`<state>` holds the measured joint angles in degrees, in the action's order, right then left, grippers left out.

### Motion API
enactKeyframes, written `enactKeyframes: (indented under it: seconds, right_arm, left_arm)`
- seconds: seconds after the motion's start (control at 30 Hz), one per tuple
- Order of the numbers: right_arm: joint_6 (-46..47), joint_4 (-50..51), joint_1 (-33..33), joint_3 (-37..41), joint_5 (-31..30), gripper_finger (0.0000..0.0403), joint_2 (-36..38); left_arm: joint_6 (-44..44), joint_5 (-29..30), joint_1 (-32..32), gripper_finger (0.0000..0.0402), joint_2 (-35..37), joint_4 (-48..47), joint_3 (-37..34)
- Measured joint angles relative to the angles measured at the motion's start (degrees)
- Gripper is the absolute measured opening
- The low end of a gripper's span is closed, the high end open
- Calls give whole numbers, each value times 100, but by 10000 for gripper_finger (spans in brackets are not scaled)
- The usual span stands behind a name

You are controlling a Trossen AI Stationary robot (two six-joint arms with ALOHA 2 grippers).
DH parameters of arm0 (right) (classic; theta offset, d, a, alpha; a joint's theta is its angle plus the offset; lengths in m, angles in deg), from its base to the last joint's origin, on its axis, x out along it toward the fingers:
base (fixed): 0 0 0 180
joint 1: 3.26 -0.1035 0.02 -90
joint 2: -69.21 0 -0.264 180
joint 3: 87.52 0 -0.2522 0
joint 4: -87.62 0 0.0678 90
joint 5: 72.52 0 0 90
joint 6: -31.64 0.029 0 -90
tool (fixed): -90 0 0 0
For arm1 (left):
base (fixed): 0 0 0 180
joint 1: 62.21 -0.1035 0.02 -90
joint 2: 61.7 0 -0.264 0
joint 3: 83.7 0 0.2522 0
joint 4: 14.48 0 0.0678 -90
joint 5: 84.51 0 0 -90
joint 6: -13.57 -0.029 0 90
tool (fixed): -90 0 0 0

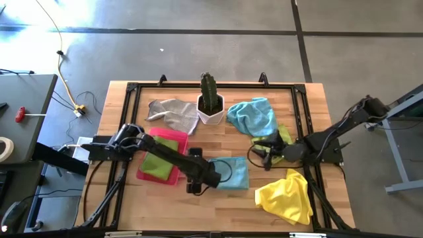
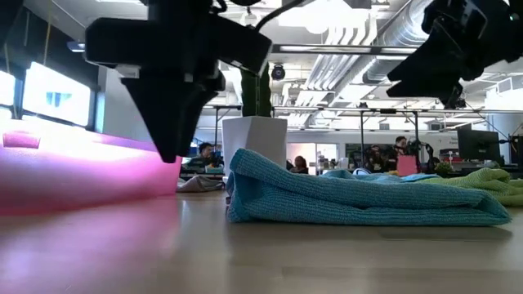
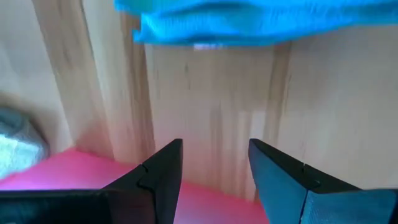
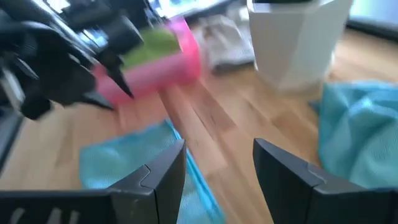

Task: Fold microfiber towels
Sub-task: Put the bottom blue towel in the pink bin

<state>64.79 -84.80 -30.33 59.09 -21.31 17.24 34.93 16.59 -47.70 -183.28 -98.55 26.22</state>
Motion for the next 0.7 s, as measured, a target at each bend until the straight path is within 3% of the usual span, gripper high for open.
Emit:
enactKeyframes:
  seconds: [0.13, 0.3, 0.4, 0.53, 0.7]
  right_arm:
    - [-799, -1353, 124, 765, 0, 180, 409]
    - [-1013, -2565, 286, 1481, -24, 180, 800]
    - [-736, -2634, 321, 1679, -63, 180, 978]
    - [-195, -2568, 306, 1784, 3, 181, 1045]
    - [-167, -2480, 306, 1789, 9, 181, 1043]
  left_arm:
    - [-121, -273, -63, 172, 0, 513, 0]
    - [-44, -596, -76, 172, 0, 1778, 0]
    - [82, -477, -93, 172, 0, 2313, 2]
    - [146, -281, -176, 172, 0, 2282, 2]
    - [472, -269, -196, 172, 0, 2277, 2]
